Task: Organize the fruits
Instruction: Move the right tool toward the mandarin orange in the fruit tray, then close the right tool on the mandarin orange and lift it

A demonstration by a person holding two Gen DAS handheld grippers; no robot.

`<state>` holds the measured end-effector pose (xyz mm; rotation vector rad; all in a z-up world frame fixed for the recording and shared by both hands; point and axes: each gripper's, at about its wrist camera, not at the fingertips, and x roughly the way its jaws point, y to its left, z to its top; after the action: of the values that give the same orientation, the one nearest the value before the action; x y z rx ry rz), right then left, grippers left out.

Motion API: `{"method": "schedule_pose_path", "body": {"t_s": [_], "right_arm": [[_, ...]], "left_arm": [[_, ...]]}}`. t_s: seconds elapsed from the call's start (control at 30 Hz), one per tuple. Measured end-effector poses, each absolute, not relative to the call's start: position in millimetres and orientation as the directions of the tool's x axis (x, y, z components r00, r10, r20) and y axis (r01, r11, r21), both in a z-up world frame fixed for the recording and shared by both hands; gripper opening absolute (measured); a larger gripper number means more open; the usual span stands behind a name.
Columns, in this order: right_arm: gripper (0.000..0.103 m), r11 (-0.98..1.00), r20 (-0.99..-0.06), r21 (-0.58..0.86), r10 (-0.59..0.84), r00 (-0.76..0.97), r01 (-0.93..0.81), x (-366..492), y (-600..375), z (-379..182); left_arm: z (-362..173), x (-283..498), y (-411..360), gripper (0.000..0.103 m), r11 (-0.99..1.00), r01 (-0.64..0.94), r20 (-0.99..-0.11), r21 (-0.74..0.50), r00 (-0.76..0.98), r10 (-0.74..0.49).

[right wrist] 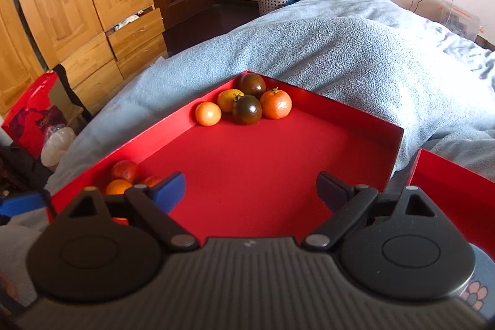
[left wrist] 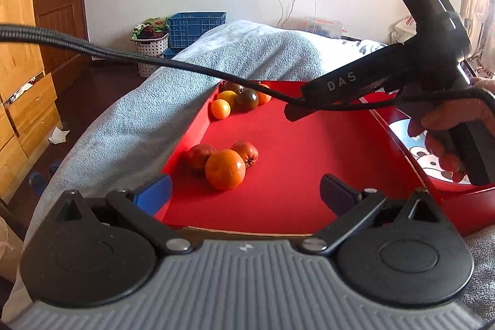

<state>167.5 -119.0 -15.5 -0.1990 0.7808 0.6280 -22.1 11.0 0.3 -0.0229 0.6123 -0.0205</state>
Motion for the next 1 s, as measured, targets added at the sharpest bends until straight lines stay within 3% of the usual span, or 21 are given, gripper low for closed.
{"method": "schedule_pose_path", "body": {"t_s": [0.07,0.1,0.13,0.2,0.5,0.77,0.9,1.0], "right_arm": [[0.093,0.760,-0.722,0.047,0.474,0.504,-0.648,163.6,-110.2,-18.2],[0.085,0.739,-0.729,0.054,0.488,0.479,-0.671,162.1,-105.9,-20.3],[0.071,0.724,-0.735,0.066,0.501,0.456,-0.687,162.1,-103.0,-22.4],[0.065,0.700,-0.747,0.089,0.518,0.417,-0.709,161.1,-95.5,-27.8],[0.064,0.635,-0.763,0.115,0.549,0.342,-0.764,164.0,-63.5,-29.1],[0.064,0.687,-0.757,0.198,0.560,0.336,-0.699,181.8,-63.0,-27.5],[0.066,0.704,-0.786,0.147,0.510,0.350,-0.695,182.0,-56.6,-33.2],[0.060,0.687,-0.805,0.110,0.486,0.340,-0.719,176.5,-46.2,-37.0]], "left_arm": [[0.4,-22.5,10.2,0.103,1.000,0.009,-0.573,-0.024,0.819,-0.021],[1.1,-23.7,10.4,0.103,1.000,0.006,-0.566,-0.025,0.824,-0.019],[1.7,-24.4,9.6,0.103,1.000,0.006,-0.562,-0.022,0.827,-0.017],[2.6,-26.3,10.2,0.103,1.000,0.007,-0.555,-0.019,0.832,-0.016],[-0.7,-22.3,11.2,0.103,0.999,0.018,-0.577,-0.030,0.816,-0.032],[-2.9,-21.0,10.3,0.103,0.999,0.019,-0.588,-0.036,0.808,-0.037],[-2.6,-23.7,10.7,0.103,0.999,0.012,-0.580,-0.040,0.814,-0.033],[-1.4,-26.7,12.1,0.103,0.999,-0.002,-0.569,-0.041,0.822,-0.022]]}}
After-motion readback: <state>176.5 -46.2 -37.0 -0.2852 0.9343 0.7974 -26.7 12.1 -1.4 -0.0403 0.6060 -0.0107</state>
